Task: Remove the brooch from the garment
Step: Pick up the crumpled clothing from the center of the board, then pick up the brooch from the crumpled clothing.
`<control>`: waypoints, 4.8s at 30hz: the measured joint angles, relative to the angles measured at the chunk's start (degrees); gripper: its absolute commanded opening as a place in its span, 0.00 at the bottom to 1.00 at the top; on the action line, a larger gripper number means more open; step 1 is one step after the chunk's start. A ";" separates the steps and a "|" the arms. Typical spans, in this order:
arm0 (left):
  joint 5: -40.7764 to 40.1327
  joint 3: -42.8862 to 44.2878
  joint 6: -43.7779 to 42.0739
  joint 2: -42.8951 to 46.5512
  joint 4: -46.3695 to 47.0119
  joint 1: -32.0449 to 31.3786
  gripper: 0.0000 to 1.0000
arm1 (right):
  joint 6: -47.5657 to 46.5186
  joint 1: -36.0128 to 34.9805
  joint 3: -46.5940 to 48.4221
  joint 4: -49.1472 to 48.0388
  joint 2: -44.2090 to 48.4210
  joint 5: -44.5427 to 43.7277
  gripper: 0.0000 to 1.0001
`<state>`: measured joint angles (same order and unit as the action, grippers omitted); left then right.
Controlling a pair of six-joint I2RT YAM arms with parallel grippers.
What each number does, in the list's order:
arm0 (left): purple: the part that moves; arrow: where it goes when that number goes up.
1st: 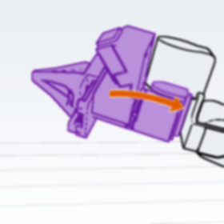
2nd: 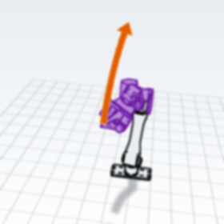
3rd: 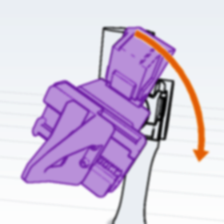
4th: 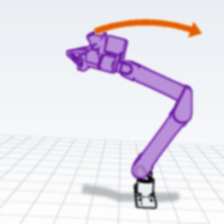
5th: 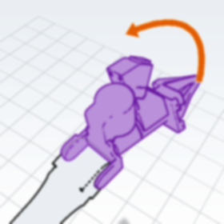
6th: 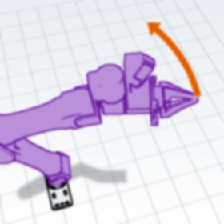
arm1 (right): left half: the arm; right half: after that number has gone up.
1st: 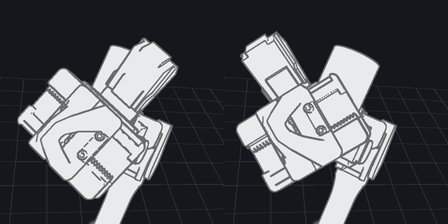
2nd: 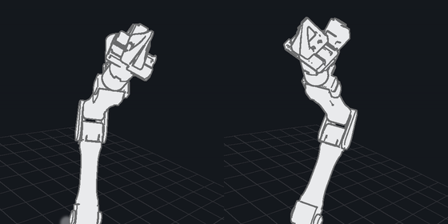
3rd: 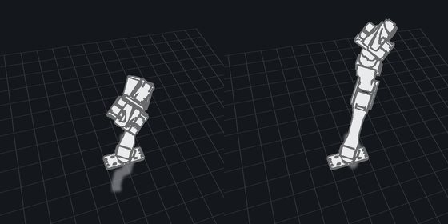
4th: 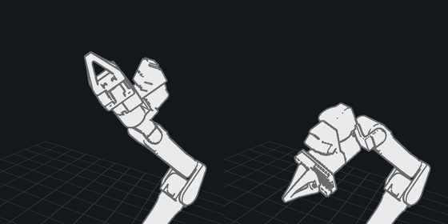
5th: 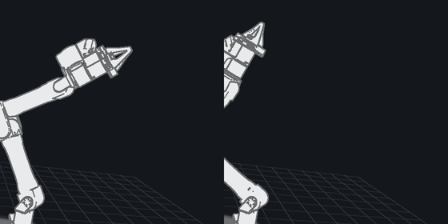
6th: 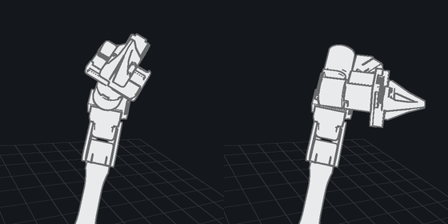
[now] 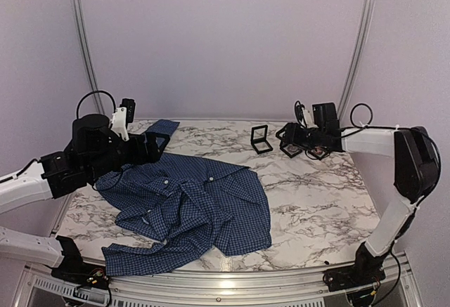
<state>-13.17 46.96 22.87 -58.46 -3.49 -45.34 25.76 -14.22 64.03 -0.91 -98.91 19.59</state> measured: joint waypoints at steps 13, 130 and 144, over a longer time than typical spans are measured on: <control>-0.11 -9.62 10.84 4.57 -2.86 0.37 0.99 | -3.61 -22.14 2.47 5.33 3.19 -5.35 0.56; 7.98 -43.06 86.93 -15.32 52.09 -1.66 0.20 | -13.64 -48.89 20.46 15.56 -17.44 -7.06 0.00; 8.44 -41.11 87.97 -21.66 59.36 -2.19 0.15 | -13.64 -48.89 20.46 15.58 -17.44 -7.15 0.00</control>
<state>-4.73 5.85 110.85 -80.12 55.88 -47.53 12.12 -63.11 84.49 14.68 -116.36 12.45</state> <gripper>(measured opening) 0.156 0.007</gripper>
